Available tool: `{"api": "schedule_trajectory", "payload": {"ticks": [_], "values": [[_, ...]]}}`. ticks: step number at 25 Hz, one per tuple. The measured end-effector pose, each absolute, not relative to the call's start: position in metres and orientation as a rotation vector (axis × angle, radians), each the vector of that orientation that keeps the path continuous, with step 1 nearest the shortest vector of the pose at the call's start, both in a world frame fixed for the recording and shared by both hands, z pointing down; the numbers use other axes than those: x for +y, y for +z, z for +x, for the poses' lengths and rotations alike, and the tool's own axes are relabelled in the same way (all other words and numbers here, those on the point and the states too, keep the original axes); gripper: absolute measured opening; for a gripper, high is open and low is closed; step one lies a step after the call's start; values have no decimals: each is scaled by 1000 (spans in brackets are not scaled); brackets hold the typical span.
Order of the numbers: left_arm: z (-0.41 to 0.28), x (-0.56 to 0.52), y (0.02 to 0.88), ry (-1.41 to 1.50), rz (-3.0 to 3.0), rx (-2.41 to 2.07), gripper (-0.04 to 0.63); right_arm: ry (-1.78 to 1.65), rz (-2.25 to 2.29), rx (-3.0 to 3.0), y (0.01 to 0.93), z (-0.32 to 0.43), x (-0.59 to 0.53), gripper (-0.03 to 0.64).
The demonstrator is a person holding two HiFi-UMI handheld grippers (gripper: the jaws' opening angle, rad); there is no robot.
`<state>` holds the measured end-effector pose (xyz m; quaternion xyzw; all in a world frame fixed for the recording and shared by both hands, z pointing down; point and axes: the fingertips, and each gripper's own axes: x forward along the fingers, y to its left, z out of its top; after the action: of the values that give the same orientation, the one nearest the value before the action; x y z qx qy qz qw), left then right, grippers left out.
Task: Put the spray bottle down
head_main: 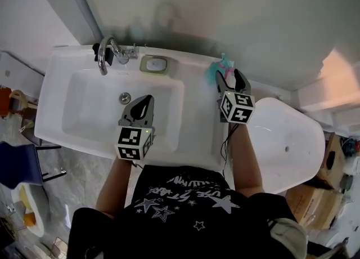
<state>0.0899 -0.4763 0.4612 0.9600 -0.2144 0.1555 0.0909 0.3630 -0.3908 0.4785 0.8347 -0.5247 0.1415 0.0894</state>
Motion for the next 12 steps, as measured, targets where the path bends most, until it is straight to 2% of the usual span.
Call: {"api": "schedule_trajectory", "payload": {"ticks": [10,12], "values": [[63,-432,439,418,2840,-753,15,411,2456,-1691,457,324,-340,282],[57,-414,432,406,2841,-771,15,411,2448,-1720,450,314,-325,259]]}}
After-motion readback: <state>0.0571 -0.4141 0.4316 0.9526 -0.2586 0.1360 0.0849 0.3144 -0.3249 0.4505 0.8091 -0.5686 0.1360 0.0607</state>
